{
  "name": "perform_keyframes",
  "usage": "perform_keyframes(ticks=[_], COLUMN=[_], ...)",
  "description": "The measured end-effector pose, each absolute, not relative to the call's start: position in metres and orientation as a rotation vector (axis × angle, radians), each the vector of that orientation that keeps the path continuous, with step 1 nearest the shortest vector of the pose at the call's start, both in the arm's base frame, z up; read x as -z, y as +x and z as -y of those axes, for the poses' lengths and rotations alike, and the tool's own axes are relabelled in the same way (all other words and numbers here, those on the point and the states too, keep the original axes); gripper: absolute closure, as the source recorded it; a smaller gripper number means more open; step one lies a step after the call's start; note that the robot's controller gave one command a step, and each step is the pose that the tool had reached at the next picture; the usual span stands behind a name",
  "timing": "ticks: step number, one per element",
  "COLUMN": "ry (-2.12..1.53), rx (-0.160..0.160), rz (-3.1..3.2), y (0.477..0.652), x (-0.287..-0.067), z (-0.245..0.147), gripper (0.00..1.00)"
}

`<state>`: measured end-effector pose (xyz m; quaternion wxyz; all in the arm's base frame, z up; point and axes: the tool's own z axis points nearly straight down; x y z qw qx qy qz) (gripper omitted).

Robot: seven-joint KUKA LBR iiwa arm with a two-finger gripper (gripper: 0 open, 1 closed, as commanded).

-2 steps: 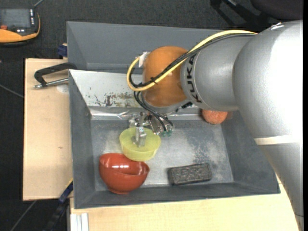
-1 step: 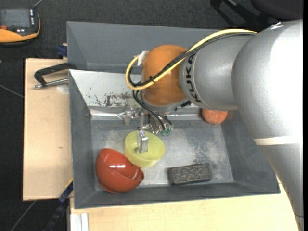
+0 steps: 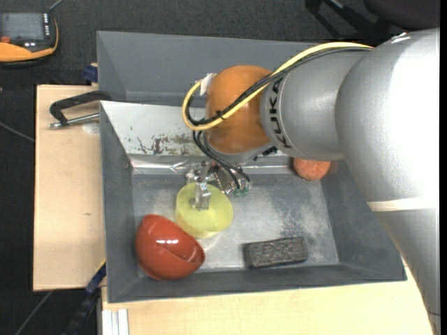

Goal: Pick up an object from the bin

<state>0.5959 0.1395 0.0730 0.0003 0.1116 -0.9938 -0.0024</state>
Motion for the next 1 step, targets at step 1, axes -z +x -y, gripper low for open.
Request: perform_keyframes(ticks=[1], ry=[0.409], rx=[0.01], rz=[3.131], y=[0.5882], x=[-0.2516], z=[-0.1252], gripper=[1.0])
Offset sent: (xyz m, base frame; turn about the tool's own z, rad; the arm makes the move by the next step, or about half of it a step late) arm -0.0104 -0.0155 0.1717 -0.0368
